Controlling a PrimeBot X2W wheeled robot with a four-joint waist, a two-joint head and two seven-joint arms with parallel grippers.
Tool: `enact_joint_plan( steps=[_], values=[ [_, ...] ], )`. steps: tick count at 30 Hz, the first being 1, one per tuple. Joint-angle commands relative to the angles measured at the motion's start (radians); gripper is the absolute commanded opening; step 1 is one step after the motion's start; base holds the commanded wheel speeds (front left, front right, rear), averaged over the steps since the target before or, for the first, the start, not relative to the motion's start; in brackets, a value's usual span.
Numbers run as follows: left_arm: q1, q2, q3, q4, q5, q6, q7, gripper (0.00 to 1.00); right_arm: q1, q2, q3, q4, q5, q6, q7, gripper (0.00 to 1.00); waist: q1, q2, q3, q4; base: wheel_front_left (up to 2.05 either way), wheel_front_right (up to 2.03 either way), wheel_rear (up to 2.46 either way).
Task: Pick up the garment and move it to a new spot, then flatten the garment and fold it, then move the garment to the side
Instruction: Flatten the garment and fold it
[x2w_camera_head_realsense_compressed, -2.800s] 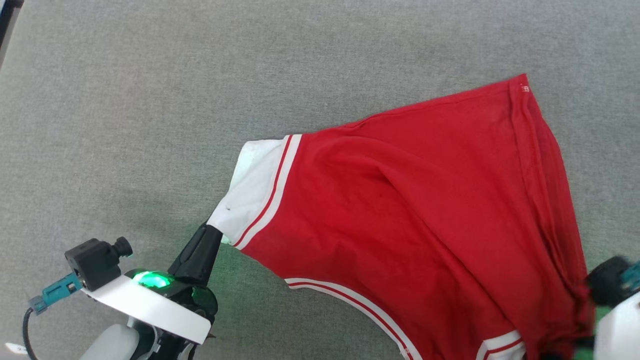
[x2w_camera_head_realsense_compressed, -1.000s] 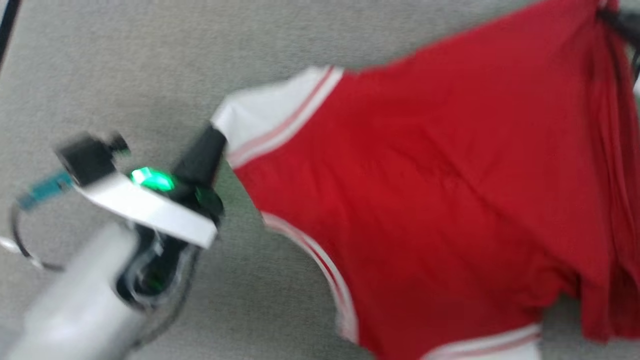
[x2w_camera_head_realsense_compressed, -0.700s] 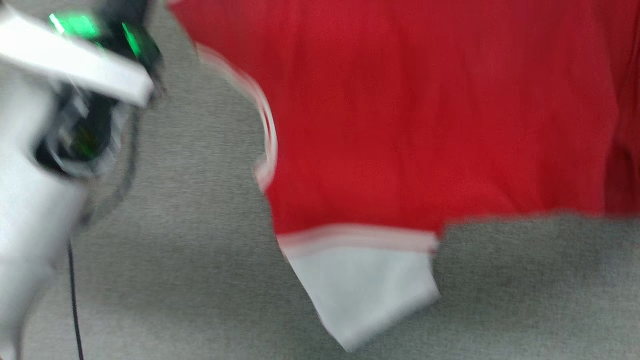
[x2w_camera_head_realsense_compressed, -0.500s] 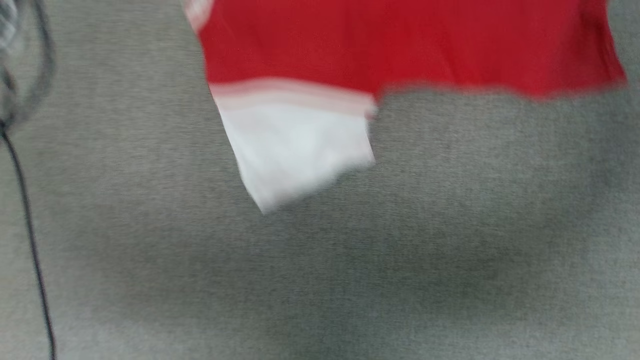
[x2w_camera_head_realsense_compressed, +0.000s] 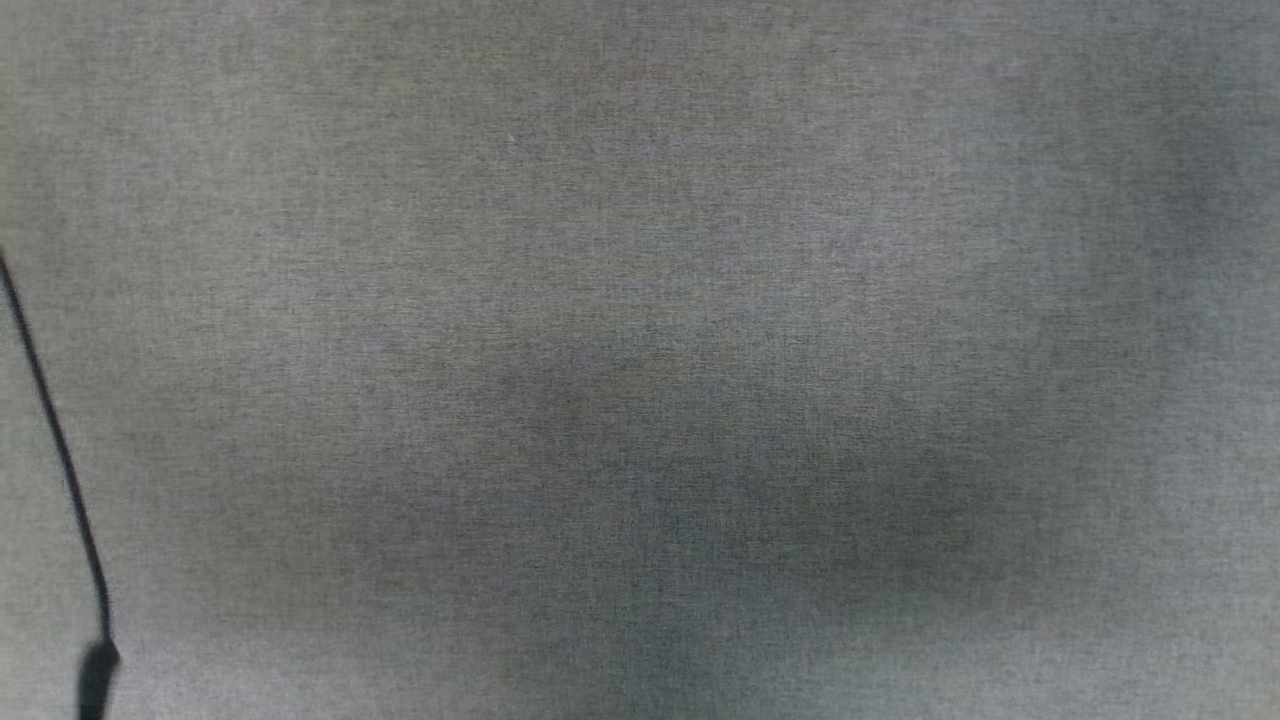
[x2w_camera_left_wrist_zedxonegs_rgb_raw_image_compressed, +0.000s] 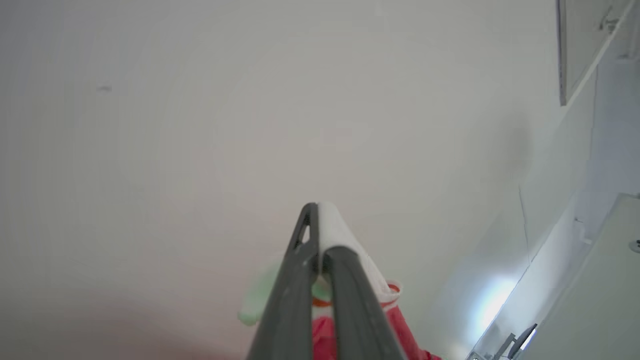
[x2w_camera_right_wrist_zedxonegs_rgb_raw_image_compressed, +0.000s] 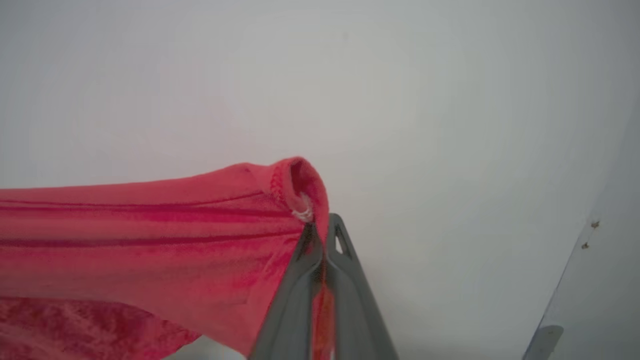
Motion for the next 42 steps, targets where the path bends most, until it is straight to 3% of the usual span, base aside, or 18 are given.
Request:
enact_joint_plan(
  steps=[1,6,12,20,26,33,42],
  values=[
    [0.055,0.01,0.005,-0.011,-0.011,0.003,-0.01,0.0,0.049,-0.017,0.008,0.011,0.017,-0.008,0.001,0.0,0.0,0.0,-0.001,0.003,0.0,0.0,0.0],
    [0.306,0.018,-0.02,-0.175,-0.049,0.003,0.007,0.0,0.222,-0.06,0.094,-0.039,0.1,-0.007,0.013,0.0,0.0,0.0,-0.018,0.012,0.0,0.0,0.0],
    [0.669,0.027,-0.032,-0.401,-0.063,0.003,-0.021,0.0,0.555,-0.129,0.166,-0.208,0.239,-0.005,0.042,0.0,0.0,0.0,-0.06,0.024,0.0,0.0,0.0],
    [1.041,0.015,-0.043,-0.576,-0.037,0.003,-0.05,0.0,1.035,-0.18,0.085,-0.477,0.371,-0.005,0.116,0.0,0.0,0.0,-0.122,0.04,0.0,0.0,0.0],
    [1.255,0.049,-0.058,-0.686,0.007,0.003,-0.065,0.0,1.309,-0.134,-0.014,-0.663,0.387,-0.005,0.191,0.0,0.0,0.0,-0.167,0.033,0.0,0.0,0.0],
    [1.427,0.1,-0.076,-0.798,0.041,0.003,-0.072,0.0,1.515,-0.065,-0.114,-0.822,0.354,-0.004,0.279,0.0,0.0,0.0,-0.194,0.031,0.0,0.0,0.0],
    [1.547,0.11,-0.04,-0.901,0.074,0.002,-0.076,0.0,1.638,0.035,-0.237,-1.002,0.321,-0.004,0.372,0.0,0.0,0.0,-0.195,0.031,0.0,0.0,0.0]
  ],
)
